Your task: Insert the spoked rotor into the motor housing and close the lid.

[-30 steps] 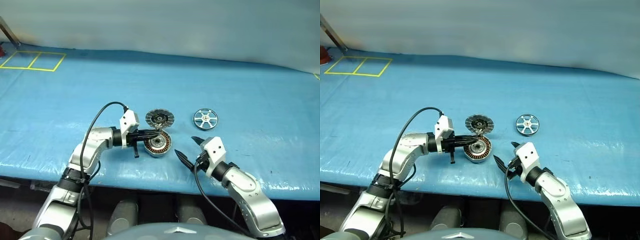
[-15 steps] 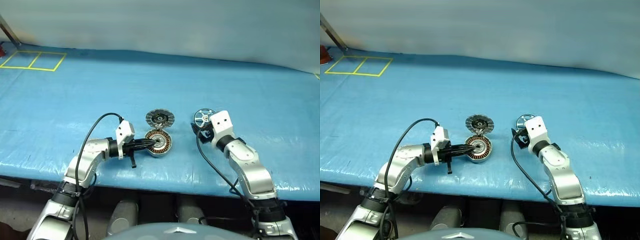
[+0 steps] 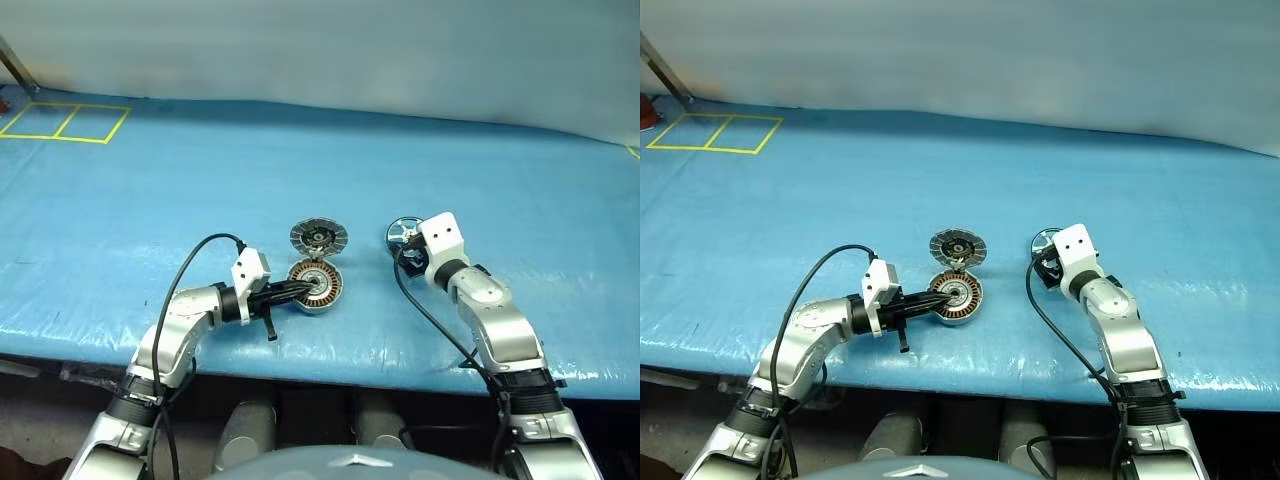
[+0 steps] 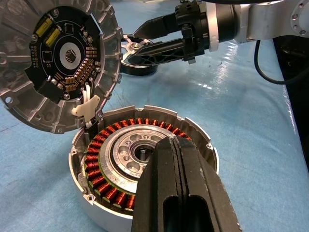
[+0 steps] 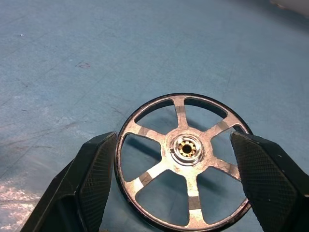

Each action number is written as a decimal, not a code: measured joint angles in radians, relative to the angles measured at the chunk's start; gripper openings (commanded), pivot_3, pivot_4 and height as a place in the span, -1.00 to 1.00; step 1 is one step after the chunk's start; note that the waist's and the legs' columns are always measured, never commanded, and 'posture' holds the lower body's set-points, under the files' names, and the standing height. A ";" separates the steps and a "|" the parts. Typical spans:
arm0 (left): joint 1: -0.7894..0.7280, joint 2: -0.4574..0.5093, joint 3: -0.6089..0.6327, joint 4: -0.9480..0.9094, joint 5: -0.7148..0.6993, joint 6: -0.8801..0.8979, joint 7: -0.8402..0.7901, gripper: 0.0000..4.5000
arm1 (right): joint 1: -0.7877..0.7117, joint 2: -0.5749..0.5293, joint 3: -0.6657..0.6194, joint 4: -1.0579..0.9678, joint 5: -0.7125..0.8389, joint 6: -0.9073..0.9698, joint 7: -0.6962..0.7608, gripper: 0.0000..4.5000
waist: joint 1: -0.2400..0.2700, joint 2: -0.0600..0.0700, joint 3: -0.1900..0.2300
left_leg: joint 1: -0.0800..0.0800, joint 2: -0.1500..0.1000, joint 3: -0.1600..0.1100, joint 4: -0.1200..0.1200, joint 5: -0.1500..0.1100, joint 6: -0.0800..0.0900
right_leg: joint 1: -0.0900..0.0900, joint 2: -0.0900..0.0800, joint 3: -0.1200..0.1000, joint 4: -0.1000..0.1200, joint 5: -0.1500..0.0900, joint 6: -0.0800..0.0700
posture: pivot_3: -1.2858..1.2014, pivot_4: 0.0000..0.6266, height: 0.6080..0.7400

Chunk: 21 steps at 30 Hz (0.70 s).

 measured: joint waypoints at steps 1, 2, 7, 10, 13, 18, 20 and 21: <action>0.000 0.000 0.000 0.000 0.000 0.000 0.003 -1.00 | 0.000 -0.002 -0.001 0.003 0.000 0.007 0.002 0.74 | 0.000 0.000 0.000 | 0.000 0.000 0.000 0.000 0.000 0.000 | 0.000 0.000 0.000 0.000 0.000 0.000 | 0.03 -0.52 1.00; 0.001 0.000 0.000 0.000 0.001 0.000 0.005 -1.00 | 0.000 -0.002 -0.002 0.008 0.001 0.011 0.004 0.74 | 0.000 0.000 0.000 | 0.000 0.000 0.000 0.000 0.000 0.000 | 0.000 0.000 0.000 0.000 0.000 0.000 | 0.03 -0.52 1.00; 0.003 -0.007 -0.009 0.000 0.004 0.000 0.011 -1.00 | -0.008 0.007 -0.032 0.007 0.031 0.057 0.016 0.74 | 0.000 0.000 0.000 | 0.000 0.000 0.000 0.000 0.000 0.000 | 0.000 0.000 0.000 0.000 0.000 0.000 | 0.03 -0.52 1.00; 0.003 -0.015 -0.014 0.000 0.007 -0.001 0.019 -1.00 | -0.016 0.004 -0.033 0.007 0.031 0.078 0.017 0.74 | -0.001 0.000 0.000 | 0.000 0.000 0.000 0.000 0.000 0.000 | 0.000 0.000 0.000 0.000 0.000 0.000 | 0.03 -0.52 1.00; 0.006 -0.015 -0.016 0.000 0.009 -0.001 0.026 -1.00 | -0.026 0.000 -0.034 0.007 0.031 0.100 0.018 0.74 | -0.001 0.000 0.000 | 0.000 0.000 0.000 0.000 0.000 0.000 | 0.000 0.000 0.000 0.000 0.000 0.000 | 0.03 -0.52 1.00; 0.013 -0.017 -0.018 0.000 0.011 -0.001 0.035 -1.00 | -0.046 -0.027 -0.028 0.008 0.026 0.139 0.026 0.74 | -0.001 0.000 0.000 | 0.000 0.000 0.000 0.000 0.000 0.000 | 0.000 0.000 0.000 0.000 0.000 0.000 | 0.03 -0.52 1.00; 0.015 -0.018 -0.018 0.000 0.011 -0.001 0.044 -1.00 | -0.052 -0.033 -0.024 0.009 0.021 0.147 0.030 0.74 | -0.001 0.000 0.000 | 0.000 0.000 0.000 0.000 0.000 0.000 | 0.000 0.000 0.000 0.000 0.000 0.000 | 0.03 -0.52 1.00; 0.016 -0.018 -0.018 0.000 0.011 -0.001 0.048 -1.00 | -0.056 -0.037 -0.020 0.010 0.017 0.154 0.034 0.74 | -0.001 0.000 0.000 | 0.000 0.000 0.000 0.000 0.000 0.000 | 0.000 0.000 0.000 0.000 0.000 0.000 | 0.03 -0.52 1.00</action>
